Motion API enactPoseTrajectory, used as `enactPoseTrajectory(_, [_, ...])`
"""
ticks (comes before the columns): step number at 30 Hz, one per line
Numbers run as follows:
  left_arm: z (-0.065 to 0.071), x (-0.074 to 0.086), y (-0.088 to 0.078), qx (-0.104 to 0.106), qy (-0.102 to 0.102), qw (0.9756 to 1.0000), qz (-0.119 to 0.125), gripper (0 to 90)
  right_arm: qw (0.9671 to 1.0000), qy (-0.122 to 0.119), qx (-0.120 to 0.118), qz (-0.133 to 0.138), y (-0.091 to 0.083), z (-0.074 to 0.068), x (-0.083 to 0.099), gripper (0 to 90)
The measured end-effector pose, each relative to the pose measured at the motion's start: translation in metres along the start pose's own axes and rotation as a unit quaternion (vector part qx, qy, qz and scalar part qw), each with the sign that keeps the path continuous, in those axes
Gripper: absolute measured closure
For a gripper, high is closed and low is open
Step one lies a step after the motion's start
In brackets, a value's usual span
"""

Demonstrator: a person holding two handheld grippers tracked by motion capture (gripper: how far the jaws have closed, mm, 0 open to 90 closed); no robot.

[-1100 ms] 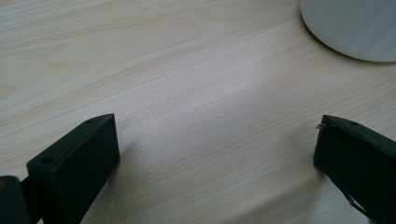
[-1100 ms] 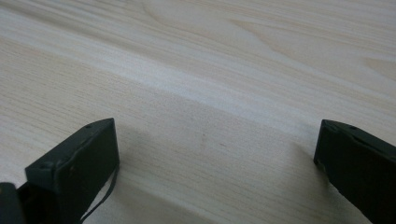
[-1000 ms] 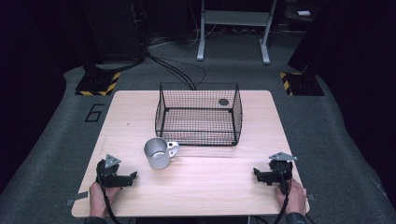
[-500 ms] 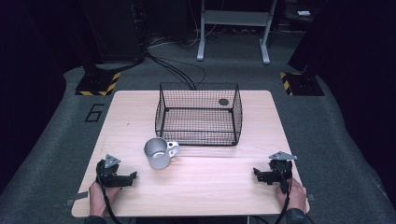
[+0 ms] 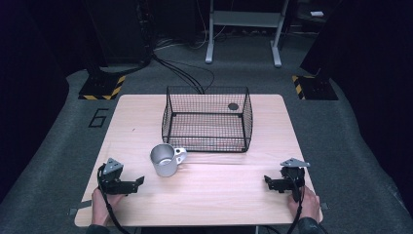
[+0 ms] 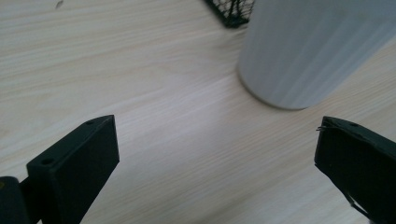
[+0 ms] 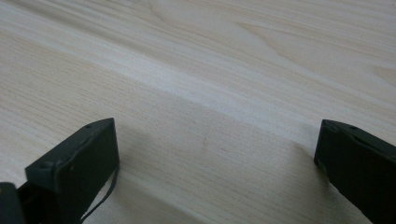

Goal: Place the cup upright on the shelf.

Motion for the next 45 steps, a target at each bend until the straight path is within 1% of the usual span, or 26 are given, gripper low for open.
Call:
enactPoseTrajectory(2, [0.005,-0.006,-0.005,0.000,0.010,0.9999,0.004,0.1,1.0000,0.000,0.000,0.000,0.000,0.000,0.000,0.0])
enactPoseTrajectory(5, [0.013,-0.014,-0.012,0.013,0.015,0.9997,0.012,0.1,1.0000,0.000,0.000,0.000,0.000,0.000,0.000,0.0])
enactPoseTrajectory(7, [0.018,-0.019,-0.016,0.013,0.022,0.9995,0.015,0.1,1.0000,0.000,0.000,0.000,0.000,0.000,0.000,0.0])
enactPoseTrajectory(9, [0.021,-0.023,-0.017,0.020,0.023,0.9993,0.020,0.1,1.0000,0.000,0.000,0.000,0.000,0.000,0.000,0.0])
enactPoseTrajectory(11, [0.026,-0.027,-0.019,0.028,0.029,0.9990,0.022,0.0,1.0000,0.000,0.000,0.000,0.000,0.000,0.000,0.0])
enactPoseTrajectory(14, [0.032,-0.034,-0.022,0.031,0.036,0.9985,0.026,0.0,1.0000,0.000,0.000,0.000,0.000,0.000,0.000,0.0])
enactPoseTrajectory(16, [0.036,-0.039,-0.024,0.037,0.041,0.9980,0.029,0.0,1.0000,0.000,0.000,0.000,0.000,0.000,0.000,0.0])
enactPoseTrajectory(20, [0.042,-0.048,-0.025,0.037,0.053,0.9974,0.032,0.0,1.0000,0.000,0.000,0.000,0.000,0.000,0.000,0.0])
enactPoseTrajectory(23, [0.046,-0.054,-0.023,0.038,0.061,0.9968,0.033,0.0,1.0000,0.000,0.000,0.000,0.000,0.000,0.000,0.0])
enactPoseTrajectory(25, [0.048,-0.057,-0.021,0.039,0.062,0.9968,0.032,0.0,1.0000,0.000,0.000,0.000,0.000,0.000,0.000,0.0])
enactPoseTrajectory(28, [0.051,-0.063,-0.019,0.040,0.073,0.9960,0.033,0.0,1.0000,0.000,0.000,0.000,0.000,0.000,0.000,0.0])
enactPoseTrajectory(29, [0.053,-0.066,-0.017,0.044,0.072,0.9959,0.035,0.0,1.0000,0.000,0.000,0.000,0.000,0.000,0.000,0.0])
enactPoseTrajectory(34, [0.056,-0.072,-0.008,0.043,0.083,0.9953,0.025,0.0,1.0000,0.000,0.000,0.000,0.000,0.000,0.000,0.0])
enactPoseTrajectory(38, [0.056,-0.075,-0.001,0.042,0.086,0.9952,0.018,0.0,1.0000,0.000,0.000,0.000,0.000,0.000,0.000,0.0])
enactPoseTrajectory(40, [0.056,-0.077,0.002,0.041,0.082,0.9955,0.022,0.0,1.0000,0.000,0.000,0.000,0.000,0.000,0.000,0.0])
enactPoseTrajectory(41, [0.056,-0.077,0.004,0.043,0.082,0.9956,0.018,0.0,1.0000,0.000,0.000,0.000,0.000,0.000,0.000,0.0])
enactPoseTrajectory(42, [0.056,-0.078,0.005,0.041,0.087,0.9953,0.015,0.0,1.0000,0.000,0.000,0.000,0.000,0.000,0.000,0.0])
enactPoseTrajectory(45, [0.057,-0.080,0.010,0.042,0.087,0.9953,0.013,0.0,1.0000,0.000,0.000,0.000,0.000,0.000,0.000,0.0])
Point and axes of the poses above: each handheld gripper's, and its own axes: y roughly forward along the jaws, x roughly out of its underside, z roughly to its right, the point moved 8 cm from there along y, roughly forward along the jaws, and after that the axes turned 13 degrees about -z, right-handed, at the moved point
